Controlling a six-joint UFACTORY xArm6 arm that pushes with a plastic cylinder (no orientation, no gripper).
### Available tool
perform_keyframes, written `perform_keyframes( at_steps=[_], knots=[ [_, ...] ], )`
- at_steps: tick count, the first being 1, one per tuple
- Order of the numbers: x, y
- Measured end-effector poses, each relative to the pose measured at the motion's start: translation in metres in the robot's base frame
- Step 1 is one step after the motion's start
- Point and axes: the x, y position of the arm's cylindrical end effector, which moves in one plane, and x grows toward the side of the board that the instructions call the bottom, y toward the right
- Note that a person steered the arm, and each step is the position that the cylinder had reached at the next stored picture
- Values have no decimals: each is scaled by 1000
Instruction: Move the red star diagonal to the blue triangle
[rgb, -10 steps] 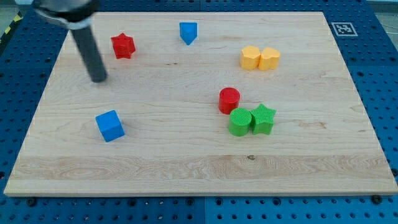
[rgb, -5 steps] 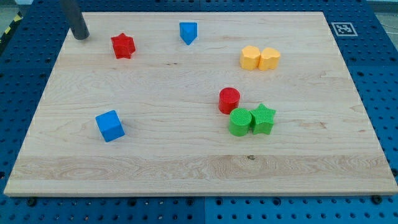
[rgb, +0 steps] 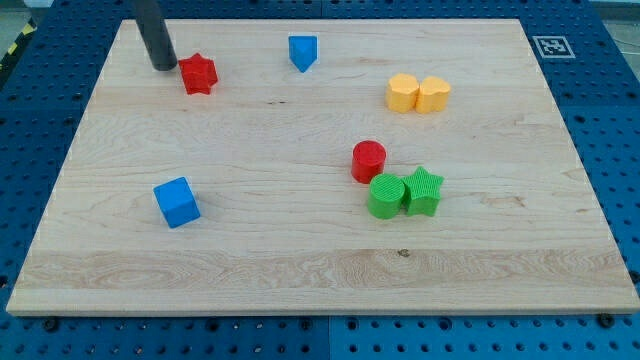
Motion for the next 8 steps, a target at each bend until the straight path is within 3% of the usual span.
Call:
perform_keyframes(
  at_steps=[8],
  knots=[
    [39, 61]
  ],
)
